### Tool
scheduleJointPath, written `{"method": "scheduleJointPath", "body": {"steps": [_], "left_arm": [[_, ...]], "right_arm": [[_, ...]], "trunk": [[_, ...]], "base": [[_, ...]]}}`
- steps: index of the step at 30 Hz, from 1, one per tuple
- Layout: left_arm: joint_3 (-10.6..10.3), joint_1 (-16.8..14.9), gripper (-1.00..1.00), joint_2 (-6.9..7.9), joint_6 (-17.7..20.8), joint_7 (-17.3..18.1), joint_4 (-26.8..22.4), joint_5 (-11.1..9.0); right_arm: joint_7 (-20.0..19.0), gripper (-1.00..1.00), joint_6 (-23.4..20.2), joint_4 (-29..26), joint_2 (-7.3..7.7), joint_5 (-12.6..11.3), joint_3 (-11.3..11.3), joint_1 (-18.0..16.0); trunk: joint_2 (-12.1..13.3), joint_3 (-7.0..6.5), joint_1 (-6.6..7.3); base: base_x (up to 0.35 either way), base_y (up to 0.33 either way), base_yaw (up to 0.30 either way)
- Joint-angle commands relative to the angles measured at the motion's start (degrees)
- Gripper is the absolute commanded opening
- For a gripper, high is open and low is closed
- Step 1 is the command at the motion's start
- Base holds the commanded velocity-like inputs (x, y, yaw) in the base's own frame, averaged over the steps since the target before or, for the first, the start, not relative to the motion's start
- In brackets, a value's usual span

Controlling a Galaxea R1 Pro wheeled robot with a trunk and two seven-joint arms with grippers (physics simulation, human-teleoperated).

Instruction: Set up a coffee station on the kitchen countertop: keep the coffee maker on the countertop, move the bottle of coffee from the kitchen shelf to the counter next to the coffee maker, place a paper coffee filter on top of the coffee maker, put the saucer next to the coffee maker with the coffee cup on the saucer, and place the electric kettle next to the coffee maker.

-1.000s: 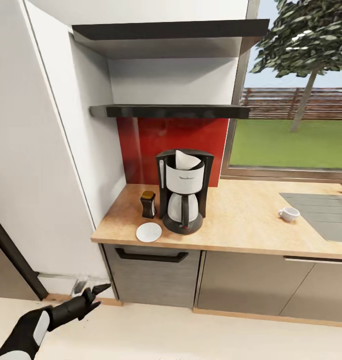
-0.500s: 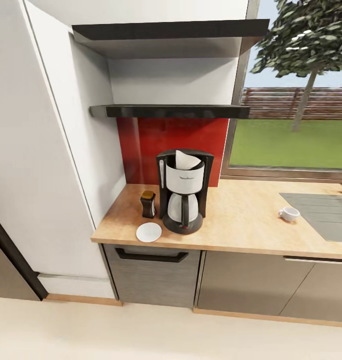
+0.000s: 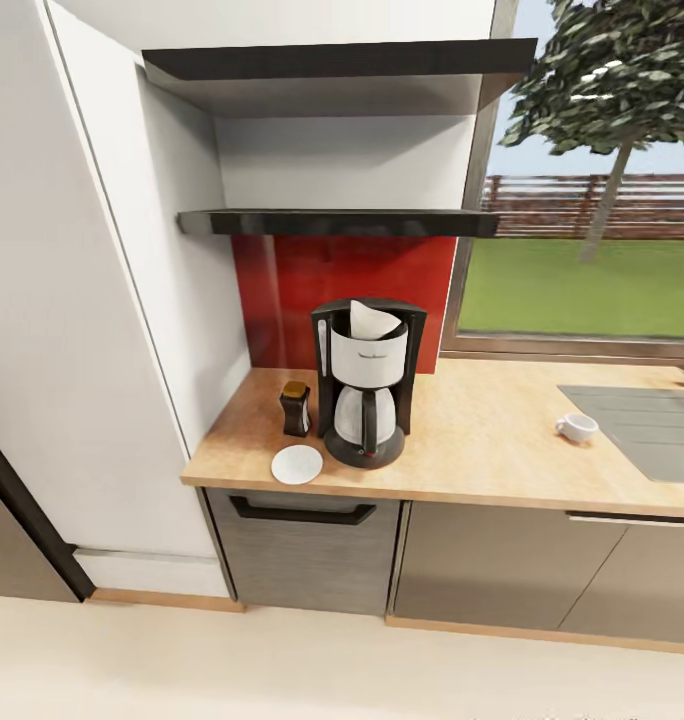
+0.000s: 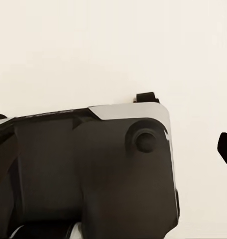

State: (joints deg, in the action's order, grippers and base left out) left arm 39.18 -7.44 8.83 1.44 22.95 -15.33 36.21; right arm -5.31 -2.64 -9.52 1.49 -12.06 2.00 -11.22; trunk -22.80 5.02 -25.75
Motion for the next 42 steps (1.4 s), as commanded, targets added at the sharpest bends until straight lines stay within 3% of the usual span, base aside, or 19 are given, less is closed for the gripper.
{"method": "scheduleJointPath", "body": {"steps": [1, 5, 11, 17, 23, 42], "left_arm": [[0.5, 0.0, 1.00, 0.00, -0.1, 0.3, 0.1, 0.8], [0.5, 0.0, 1.00, -0.06, -0.5, -1.3, 0.4, 1.4], [0.5, 0.0, 1.00, -0.66, -0.5, -8.1, 1.1, 1.9], [-0.4, 0.0, 1.00, -2.10, -0.4, -9.1, 1.3, 4.7], [-0.5, 0.0, 1.00, -2.81, -0.5, -11.9, 1.4, 5.0], [-0.6, 0.0, 1.00, -3.94, -0.4, -12.5, 2.6, 5.1]], "right_arm": [[-0.1, 1.00, -0.3, -0.1, 0.05, -0.5, -0.1, 0.0], [-0.2, 1.00, -0.4, 0.0, 0.03, -0.4, -0.4, 0.0], [-0.2, 1.00, -0.3, 0.0, 0.23, -0.5, -0.9, 0.0], [-0.2, 1.00, -0.3, -0.1, 0.27, -0.5, -0.9, 0.0], [-0.1, 1.00, -0.3, -0.1, 0.27, -0.5, -0.9, 0.0], [-0.1, 1.00, -0.3, 0.0, 0.27, -0.5, -0.9, 0.0]], "trunk": [[-0.1, 0.12, -0.03], [-0.1, 0.12, -0.03], [-0.1, 0.13, -0.03], [-0.1, 0.14, -0.03], [-0.1, 0.14, -0.03], [-0.1, -0.38, -0.03]], "base": [[0.000, 0.000, -0.164], [0.000, 0.000, -0.222], [0.001, 0.000, -0.259], [0.130, -0.060, -0.094], [0.234, -0.164, -0.006], [0.232, -0.180, -0.198]]}}
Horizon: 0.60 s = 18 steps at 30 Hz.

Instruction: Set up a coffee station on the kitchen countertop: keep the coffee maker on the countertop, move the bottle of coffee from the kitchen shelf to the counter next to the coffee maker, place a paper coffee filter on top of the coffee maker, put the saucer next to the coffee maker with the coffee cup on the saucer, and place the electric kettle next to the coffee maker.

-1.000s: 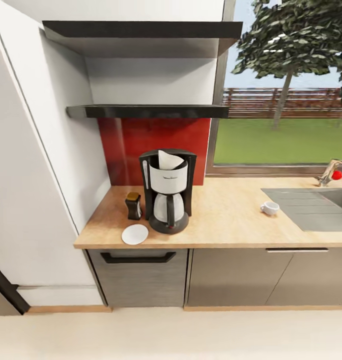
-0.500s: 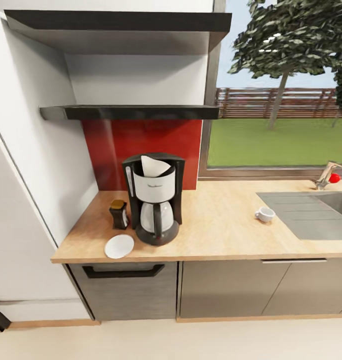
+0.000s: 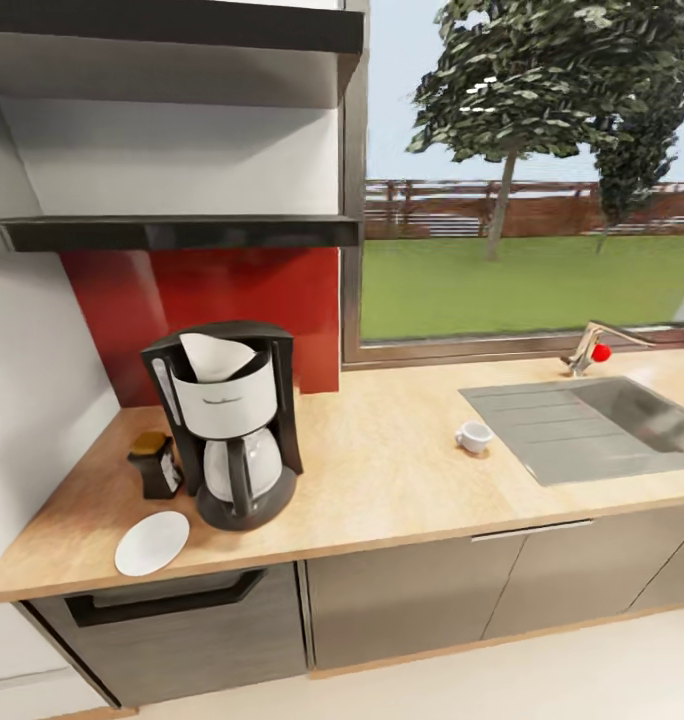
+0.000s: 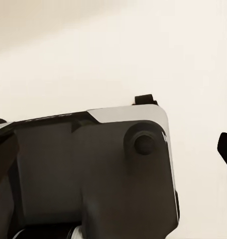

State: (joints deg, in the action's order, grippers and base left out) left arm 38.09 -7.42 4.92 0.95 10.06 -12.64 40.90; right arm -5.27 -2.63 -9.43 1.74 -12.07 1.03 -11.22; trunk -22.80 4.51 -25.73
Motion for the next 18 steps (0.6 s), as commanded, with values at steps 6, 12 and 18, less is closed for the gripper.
{"method": "scheduleJointPath", "body": {"steps": [6, 12, 18], "left_arm": [[0.5, 0.0, 1.00, -0.16, 0.1, 0.4, -0.1, 0.4], [0.5, 0.0, 1.00, -0.17, 0.2, 0.4, 0.0, 0.3], [0.5, 0.0, 1.00, -0.26, 0.2, 0.5, 0.0, 0.3]], "right_arm": [[-0.2, 1.00, -0.3, -0.1, 0.09, -0.5, 0.1, 0.0], [-0.2, 1.00, -0.3, -0.1, 0.11, -0.5, 0.1, 0.0], [-0.2, 1.00, -0.3, -0.1, 0.11, -0.5, 0.1, 0.0]], "trunk": [[-0.1, -0.09, -0.05], [-0.1, -0.27, -0.05], [-0.1, -0.33, -0.05]], "base": [[0.068, -0.256, -0.281], [0.008, -0.270, -0.287], [0.000, -0.272, -0.295]]}}
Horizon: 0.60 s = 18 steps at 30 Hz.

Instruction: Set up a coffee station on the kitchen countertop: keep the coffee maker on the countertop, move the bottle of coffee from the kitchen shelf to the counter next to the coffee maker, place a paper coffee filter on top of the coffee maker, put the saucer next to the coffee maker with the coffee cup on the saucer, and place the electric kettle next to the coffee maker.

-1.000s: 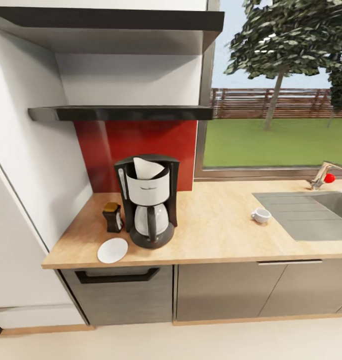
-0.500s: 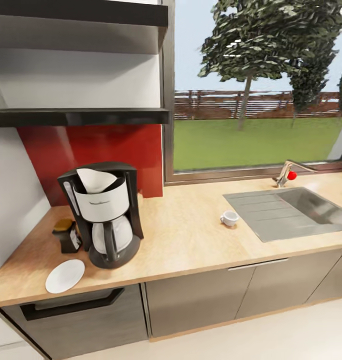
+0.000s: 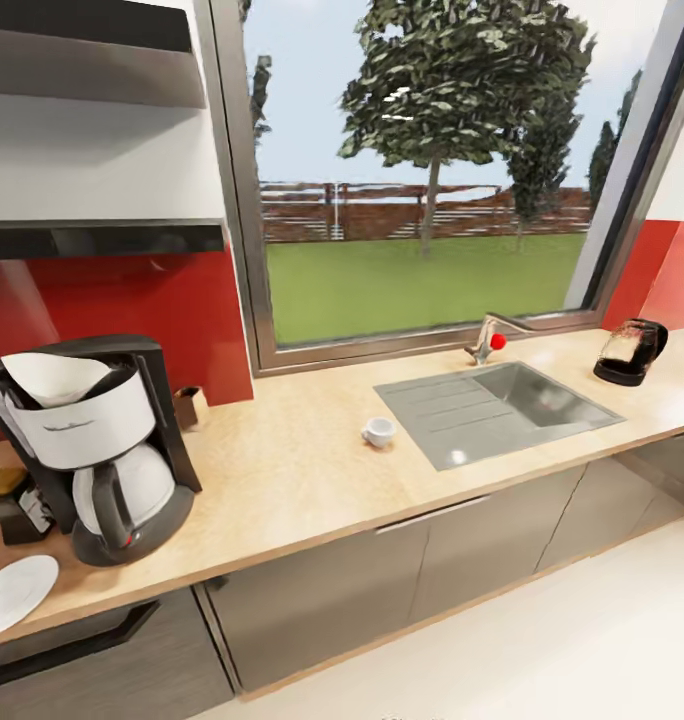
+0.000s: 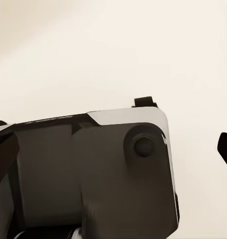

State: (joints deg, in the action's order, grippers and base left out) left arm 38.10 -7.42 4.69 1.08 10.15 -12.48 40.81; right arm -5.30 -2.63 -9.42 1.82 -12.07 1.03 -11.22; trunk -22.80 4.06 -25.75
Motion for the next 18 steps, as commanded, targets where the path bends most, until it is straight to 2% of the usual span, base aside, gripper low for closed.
{"method": "scheduleJointPath", "body": {"steps": [1, 8, 18], "left_arm": [[0.5, 0.0, 1.00, -0.03, 0.1, 0.4, -0.2, 0.4], [0.5, 0.0, 1.00, -0.04, 0.2, 0.3, -0.1, 0.4], [0.5, 0.0, 1.00, -0.52, 0.2, 0.4, -0.1, 0.4]], "right_arm": [[-0.2, 1.00, -0.3, -0.1, 0.02, -0.5, 0.1, 0.0], [-0.2, 1.00, -0.3, -0.1, 0.02, -0.5, 0.1, 0.0], [-0.2, 1.00, -0.3, -0.1, 0.02, -0.5, 0.1, 0.0]], "trunk": [[-0.1, 0.12, -0.03], [-0.1, 0.12, -0.03], [-0.1, 0.12, -0.03]], "base": [[0.000, -0.272, -0.298], [0.057, -0.272, -0.299], [0.145, -0.267, -0.299]]}}
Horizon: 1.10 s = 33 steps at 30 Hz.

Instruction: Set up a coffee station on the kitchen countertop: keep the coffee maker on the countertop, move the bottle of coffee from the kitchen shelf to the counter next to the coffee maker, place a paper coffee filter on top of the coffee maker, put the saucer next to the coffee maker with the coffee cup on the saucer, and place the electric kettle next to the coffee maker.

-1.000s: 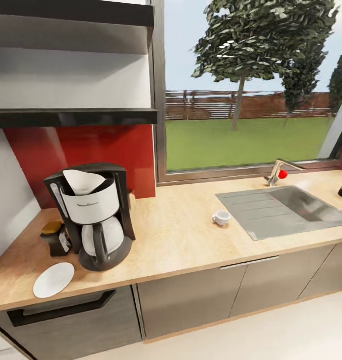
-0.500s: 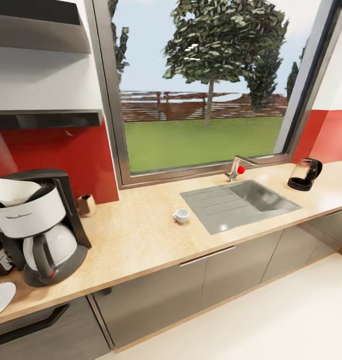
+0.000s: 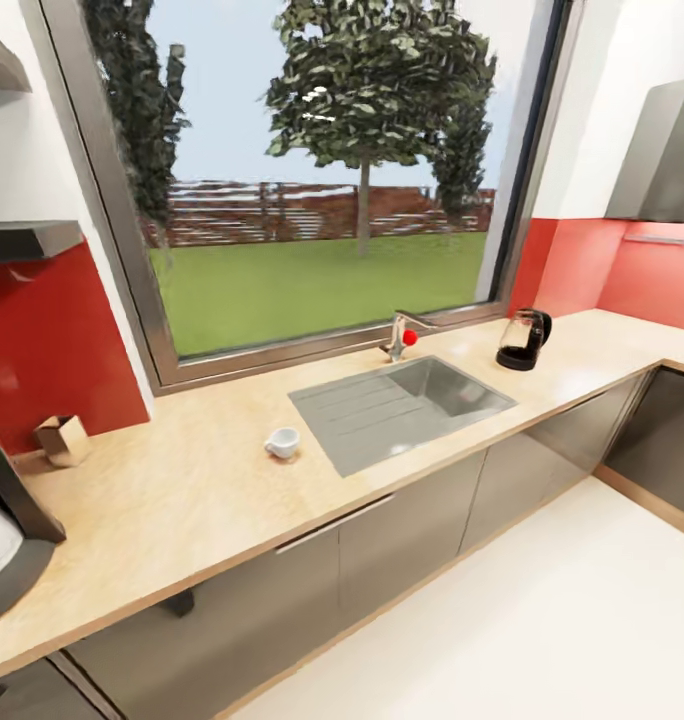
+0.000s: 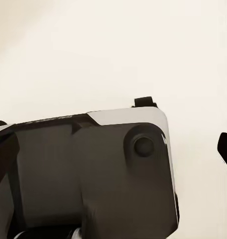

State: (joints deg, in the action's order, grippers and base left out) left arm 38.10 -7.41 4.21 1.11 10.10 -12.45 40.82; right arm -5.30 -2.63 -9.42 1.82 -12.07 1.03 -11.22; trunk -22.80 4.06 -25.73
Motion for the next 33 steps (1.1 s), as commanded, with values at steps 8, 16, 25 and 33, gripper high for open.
{"method": "scheduleJointPath", "body": {"steps": [8, 16, 25, 33], "left_arm": [[0.5, 0.0, 1.00, -0.08, 0.1, 0.4, -0.2, 0.4], [0.4, 0.0, 1.00, -0.08, 0.1, 0.4, -0.1, 0.4], [0.4, 0.0, 1.00, -0.04, 0.0, 0.4, -0.1, 0.4], [0.4, 0.0, 1.00, 0.01, 0.1, 0.4, -0.1, 0.4]], "right_arm": [[-0.2, 1.00, -0.3, -0.1, 0.02, -0.5, 0.1, 0.0], [-0.2, 1.00, -0.3, -0.1, 0.00, -0.5, 0.1, 0.0], [-0.2, 1.00, -0.3, -0.1, 0.02, -0.5, 0.1, 0.0], [-0.2, 1.00, -0.2, -0.1, 0.02, -0.5, 0.1, 0.0]], "trunk": [[-0.1, 0.12, -0.05], [-0.1, 0.12, -0.05], [-0.1, 0.12, -0.05], [-0.1, 0.12, -0.05]], "base": [[0.181, -0.242, -0.300], [0.230, -0.217, -0.300], [0.245, -0.211, -0.300], [0.248, -0.211, -0.300]]}}
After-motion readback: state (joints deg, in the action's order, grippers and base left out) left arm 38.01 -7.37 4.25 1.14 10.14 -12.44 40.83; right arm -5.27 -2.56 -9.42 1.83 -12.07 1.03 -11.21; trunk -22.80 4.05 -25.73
